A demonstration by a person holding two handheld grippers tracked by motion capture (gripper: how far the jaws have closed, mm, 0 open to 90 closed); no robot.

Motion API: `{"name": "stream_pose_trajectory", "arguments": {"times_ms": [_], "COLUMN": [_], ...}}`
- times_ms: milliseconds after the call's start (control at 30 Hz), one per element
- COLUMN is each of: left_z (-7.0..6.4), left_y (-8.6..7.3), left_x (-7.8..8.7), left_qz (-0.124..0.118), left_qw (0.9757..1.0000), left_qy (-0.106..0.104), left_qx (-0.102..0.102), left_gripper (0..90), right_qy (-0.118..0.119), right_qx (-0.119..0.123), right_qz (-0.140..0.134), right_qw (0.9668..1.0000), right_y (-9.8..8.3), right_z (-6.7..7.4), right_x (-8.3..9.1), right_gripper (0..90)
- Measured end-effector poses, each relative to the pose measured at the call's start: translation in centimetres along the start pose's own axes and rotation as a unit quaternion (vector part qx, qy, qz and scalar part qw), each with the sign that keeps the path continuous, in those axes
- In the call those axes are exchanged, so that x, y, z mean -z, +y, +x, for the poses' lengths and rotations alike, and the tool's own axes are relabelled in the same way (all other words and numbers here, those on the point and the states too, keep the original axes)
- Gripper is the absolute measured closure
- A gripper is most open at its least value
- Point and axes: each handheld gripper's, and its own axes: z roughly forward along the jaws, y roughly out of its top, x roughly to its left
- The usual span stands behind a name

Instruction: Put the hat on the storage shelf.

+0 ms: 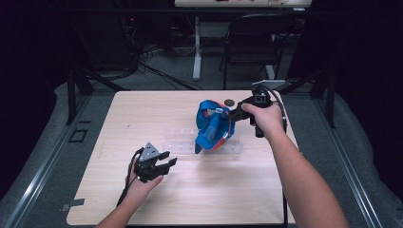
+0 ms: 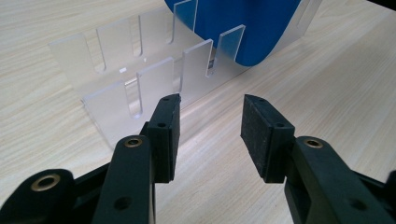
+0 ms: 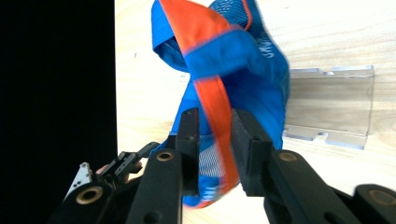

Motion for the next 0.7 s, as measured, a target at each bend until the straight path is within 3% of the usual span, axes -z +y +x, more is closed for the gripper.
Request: {"name": "stream_pose_trajectory", "arguments": {"times_ms": [100, 333, 700], "left_z": [0.0, 0.2, 1.0], "left_y": [-0.1, -0.5, -0.9], "left_x": [0.2, 0.1, -0.1], "left_qz": [-0.002, 0.002, 0.010], "left_qw": [1.0000, 1.0000, 0.9998], "left_qy": [0.002, 0.005, 0.009], "left_qx": [0.000, 0.002, 0.017], "left_gripper": [57.8, 56.5, 56.0], "right_qy": [-0.001, -0.013, -0.032], "right_qx": [0.009, 0.003, 0.031], "right_qz": [-0.004, -0.005, -0.007], "right_qw": [1.0000, 0.9999, 0.9990], "right_y": [-0.1, -1.0, -2.8], "right_z": [-0.3, -0.9, -2.5], "right_x": [0.1, 0.1, 1.0], "right_gripper": [71.8, 69.8, 63.3]}}
